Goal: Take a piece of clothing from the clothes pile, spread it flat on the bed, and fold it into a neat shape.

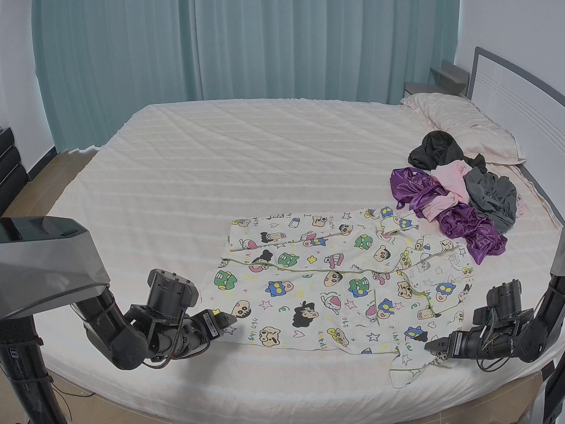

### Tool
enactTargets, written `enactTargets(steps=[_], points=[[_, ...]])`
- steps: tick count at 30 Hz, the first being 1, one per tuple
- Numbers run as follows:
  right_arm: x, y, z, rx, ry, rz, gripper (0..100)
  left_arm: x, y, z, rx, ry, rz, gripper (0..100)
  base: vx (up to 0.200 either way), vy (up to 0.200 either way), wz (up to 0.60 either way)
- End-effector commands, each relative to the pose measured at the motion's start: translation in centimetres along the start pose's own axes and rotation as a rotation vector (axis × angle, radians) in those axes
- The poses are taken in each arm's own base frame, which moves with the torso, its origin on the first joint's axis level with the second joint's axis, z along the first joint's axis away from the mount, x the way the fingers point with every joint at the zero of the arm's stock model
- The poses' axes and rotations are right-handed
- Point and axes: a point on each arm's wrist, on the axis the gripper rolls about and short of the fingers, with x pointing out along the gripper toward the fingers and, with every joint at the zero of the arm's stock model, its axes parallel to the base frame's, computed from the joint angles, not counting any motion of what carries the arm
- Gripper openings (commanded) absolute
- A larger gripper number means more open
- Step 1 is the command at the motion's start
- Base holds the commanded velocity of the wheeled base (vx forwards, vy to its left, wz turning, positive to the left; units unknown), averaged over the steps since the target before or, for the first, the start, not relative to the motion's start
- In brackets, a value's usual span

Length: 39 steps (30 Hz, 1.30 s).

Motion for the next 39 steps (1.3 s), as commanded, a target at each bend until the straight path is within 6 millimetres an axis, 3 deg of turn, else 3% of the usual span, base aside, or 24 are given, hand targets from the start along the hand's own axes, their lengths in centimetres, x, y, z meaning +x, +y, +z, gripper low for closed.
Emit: enactTargets(steps=[1,3,4,17,28,39], points=[[0.9,0.1,-0.7,-0.01,0.053,-0.006,0,1.5,-0.1,0.1,-0.02,0.005,0.01,100,0.0,0.0,0.0],[1.1,0.1,-0.8,-0.009,0.058,-0.009,0,1.8,-0.3,0.4,-0.034,-0.005,0.005,100,0.0,0.0,0.0],[1.1,0.1,-0.7,-0.007,0.056,-0.009,0,1.9,-0.5,0.5,-0.04,-0.009,0.0,0,0.0,0.0,0.0],[-0.7,0.3,0.3,0.068,-0.052,0.026,0,1.6,-0.1,0.3,-0.042,-0.022,0.039,0,0.0,0.0,0.0],[-3.1,-0.1,-0.1,0.07,-0.105,0.024,0,-2.4,-0.7,1.0,-0.042,-0.054,0.01,0,0.0,0.0,0.0],[-5.1,-0.2,-0.5,0.001,-0.091,0.0,0,-3.7,0.7,-0.3,-0.028,-0.024,0.049,0,0.0,0.0,0.0]])
